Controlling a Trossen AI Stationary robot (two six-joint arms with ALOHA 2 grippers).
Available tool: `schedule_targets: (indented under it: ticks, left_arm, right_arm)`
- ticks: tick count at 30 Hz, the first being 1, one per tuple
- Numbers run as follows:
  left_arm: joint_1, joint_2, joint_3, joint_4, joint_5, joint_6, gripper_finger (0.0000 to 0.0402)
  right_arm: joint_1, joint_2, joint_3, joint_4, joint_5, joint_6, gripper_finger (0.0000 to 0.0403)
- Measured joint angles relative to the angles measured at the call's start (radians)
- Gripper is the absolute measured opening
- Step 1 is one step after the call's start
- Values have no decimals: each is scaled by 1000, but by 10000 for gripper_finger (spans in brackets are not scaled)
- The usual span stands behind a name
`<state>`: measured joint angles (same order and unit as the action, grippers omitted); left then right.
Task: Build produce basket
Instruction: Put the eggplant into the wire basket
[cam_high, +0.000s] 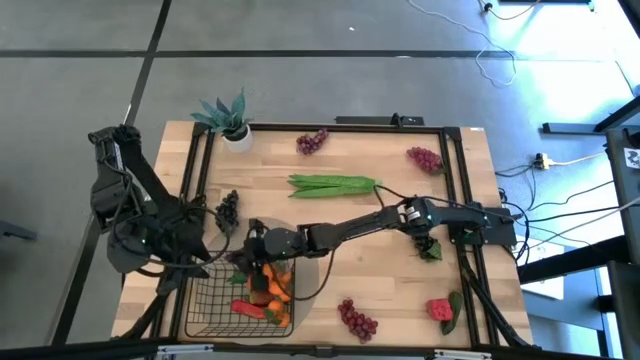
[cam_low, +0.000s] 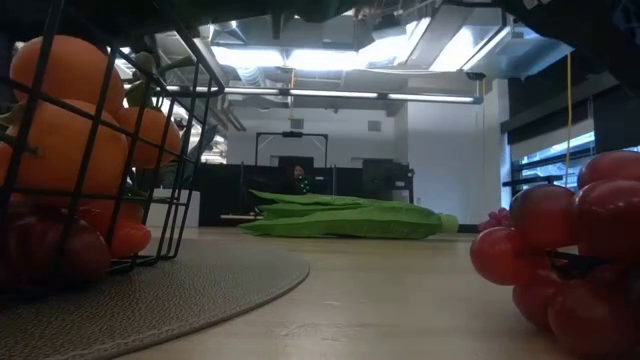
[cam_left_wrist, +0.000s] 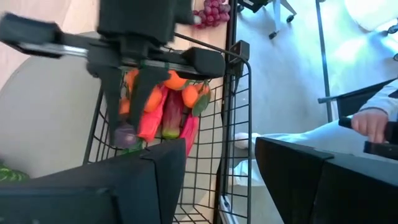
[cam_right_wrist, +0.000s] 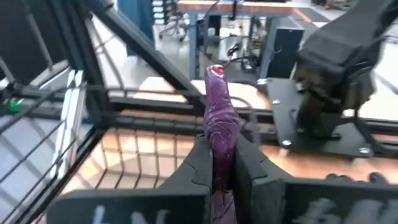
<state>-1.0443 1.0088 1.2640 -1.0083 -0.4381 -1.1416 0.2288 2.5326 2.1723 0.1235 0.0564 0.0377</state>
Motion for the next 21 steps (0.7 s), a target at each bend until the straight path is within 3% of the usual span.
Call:
schedule_targets:
  ticks: [7,15,21]
  left_arm:
    - [0,0,0,0,1,24,181]
    - [0,0,0,0,1,25,181]
    - [0,0,0,0,1,25,181]
  right_arm:
    - [-3,11,0,-16,-25,6,10]
    - [-4,11,0,-102,-32,32,71]
    - [-4,11,0,-99,-32,36,85]
